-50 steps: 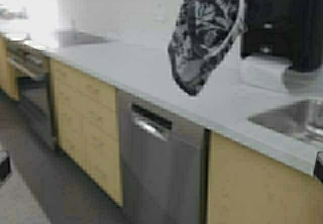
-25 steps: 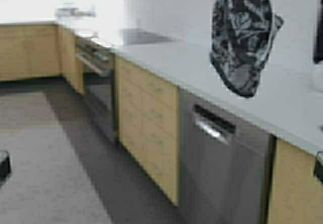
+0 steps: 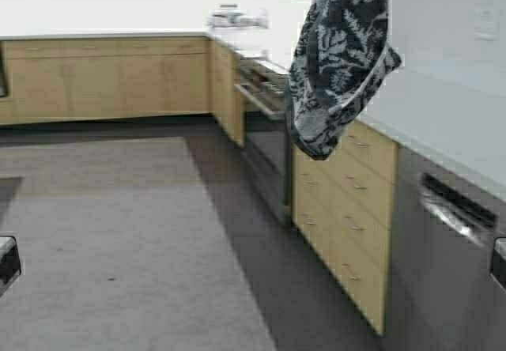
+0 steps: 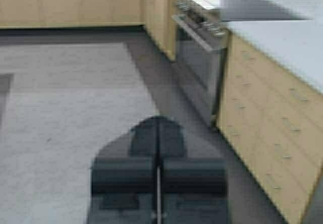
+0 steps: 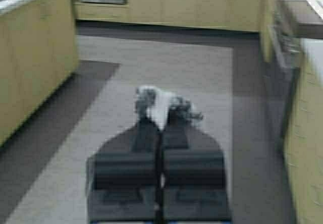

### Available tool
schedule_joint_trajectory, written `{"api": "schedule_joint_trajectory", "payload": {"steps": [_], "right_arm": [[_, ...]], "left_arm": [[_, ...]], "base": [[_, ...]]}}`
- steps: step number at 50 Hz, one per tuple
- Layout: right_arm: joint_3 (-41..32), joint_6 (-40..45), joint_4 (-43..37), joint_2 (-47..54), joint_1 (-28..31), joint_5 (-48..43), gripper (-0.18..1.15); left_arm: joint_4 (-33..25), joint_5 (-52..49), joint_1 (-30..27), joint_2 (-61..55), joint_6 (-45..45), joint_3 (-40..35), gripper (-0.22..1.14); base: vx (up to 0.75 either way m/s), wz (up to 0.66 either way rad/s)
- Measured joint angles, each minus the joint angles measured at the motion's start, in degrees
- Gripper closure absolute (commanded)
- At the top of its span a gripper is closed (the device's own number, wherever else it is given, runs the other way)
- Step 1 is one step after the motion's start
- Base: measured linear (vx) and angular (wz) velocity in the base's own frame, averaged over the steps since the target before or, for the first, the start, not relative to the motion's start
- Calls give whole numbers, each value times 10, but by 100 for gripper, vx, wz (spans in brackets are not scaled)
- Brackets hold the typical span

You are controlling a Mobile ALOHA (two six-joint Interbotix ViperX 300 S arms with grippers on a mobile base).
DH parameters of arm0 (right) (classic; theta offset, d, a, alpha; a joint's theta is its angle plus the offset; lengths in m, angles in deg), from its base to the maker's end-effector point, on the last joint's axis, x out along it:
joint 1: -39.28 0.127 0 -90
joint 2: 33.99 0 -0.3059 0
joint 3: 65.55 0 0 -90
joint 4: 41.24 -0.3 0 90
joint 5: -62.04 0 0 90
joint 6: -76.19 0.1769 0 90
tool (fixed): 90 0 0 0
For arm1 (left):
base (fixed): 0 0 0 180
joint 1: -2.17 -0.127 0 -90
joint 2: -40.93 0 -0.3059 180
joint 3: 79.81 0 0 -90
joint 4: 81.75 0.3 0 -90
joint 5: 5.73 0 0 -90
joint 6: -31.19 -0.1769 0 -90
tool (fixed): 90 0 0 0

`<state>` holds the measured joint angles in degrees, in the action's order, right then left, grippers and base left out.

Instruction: Get the cloth and wipe up the spill under the wine glass

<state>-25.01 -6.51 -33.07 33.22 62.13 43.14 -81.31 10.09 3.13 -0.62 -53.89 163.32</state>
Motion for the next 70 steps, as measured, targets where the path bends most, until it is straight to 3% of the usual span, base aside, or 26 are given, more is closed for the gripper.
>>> {"api": "schedule_joint_trajectory", "payload": {"steps": [70], "right_arm": [[12, -1, -1, 6, -2, -18, 91]], "left_arm": [[-2, -14, 0, 13, 1, 6, 89]], "base": [[4, 46]]}}
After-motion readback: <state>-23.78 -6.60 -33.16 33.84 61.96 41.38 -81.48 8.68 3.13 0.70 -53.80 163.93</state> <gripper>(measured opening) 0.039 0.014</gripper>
